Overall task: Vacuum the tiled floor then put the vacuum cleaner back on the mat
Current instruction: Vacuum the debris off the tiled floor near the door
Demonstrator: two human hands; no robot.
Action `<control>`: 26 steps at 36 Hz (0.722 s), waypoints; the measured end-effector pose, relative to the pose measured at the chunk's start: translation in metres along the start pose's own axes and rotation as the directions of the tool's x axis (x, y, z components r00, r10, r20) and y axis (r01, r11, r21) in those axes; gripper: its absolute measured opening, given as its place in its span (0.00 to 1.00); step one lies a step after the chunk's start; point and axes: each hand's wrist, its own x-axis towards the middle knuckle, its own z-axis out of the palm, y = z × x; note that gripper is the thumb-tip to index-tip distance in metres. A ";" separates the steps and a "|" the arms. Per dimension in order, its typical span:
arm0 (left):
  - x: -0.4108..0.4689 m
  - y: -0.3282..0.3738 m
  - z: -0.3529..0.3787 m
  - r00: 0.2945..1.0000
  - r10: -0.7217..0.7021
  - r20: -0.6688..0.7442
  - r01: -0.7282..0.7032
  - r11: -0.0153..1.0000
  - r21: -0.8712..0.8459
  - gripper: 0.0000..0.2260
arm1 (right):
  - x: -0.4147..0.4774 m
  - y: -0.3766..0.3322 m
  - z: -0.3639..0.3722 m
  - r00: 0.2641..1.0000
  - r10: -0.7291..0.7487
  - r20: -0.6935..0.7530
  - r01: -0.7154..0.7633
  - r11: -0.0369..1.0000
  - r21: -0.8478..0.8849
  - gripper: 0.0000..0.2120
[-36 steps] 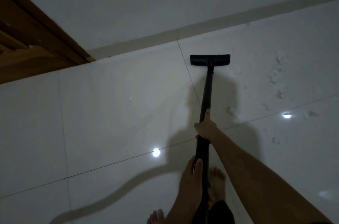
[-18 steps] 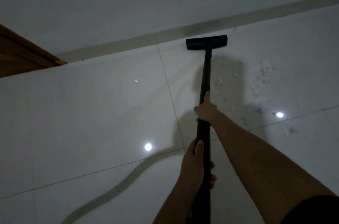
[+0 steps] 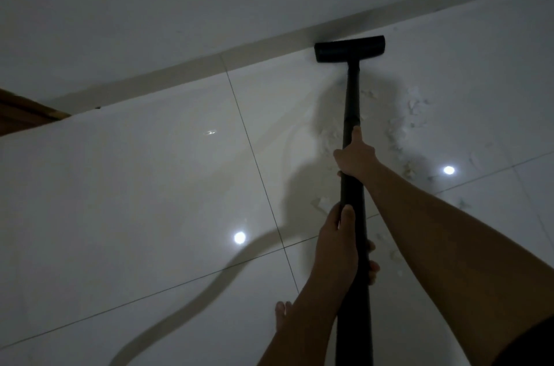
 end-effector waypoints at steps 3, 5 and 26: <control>0.000 0.001 0.005 1.000 -0.009 0.028 0.007 0.999 0.051 0.12 | 0.000 0.014 -0.010 0.999 0.039 -0.028 -0.036 0.995 0.094 0.40; 0.002 0.000 0.009 0.999 -0.009 0.038 0.006 0.996 0.094 0.11 | 0.000 0.023 -0.015 0.998 0.050 -0.041 -0.044 0.991 0.128 0.39; 0.046 0.025 0.038 0.999 -0.001 0.038 -0.008 0.970 0.243 0.16 | 0.049 0.051 -0.047 1.000 0.017 0.016 -0.023 0.700 0.714 0.31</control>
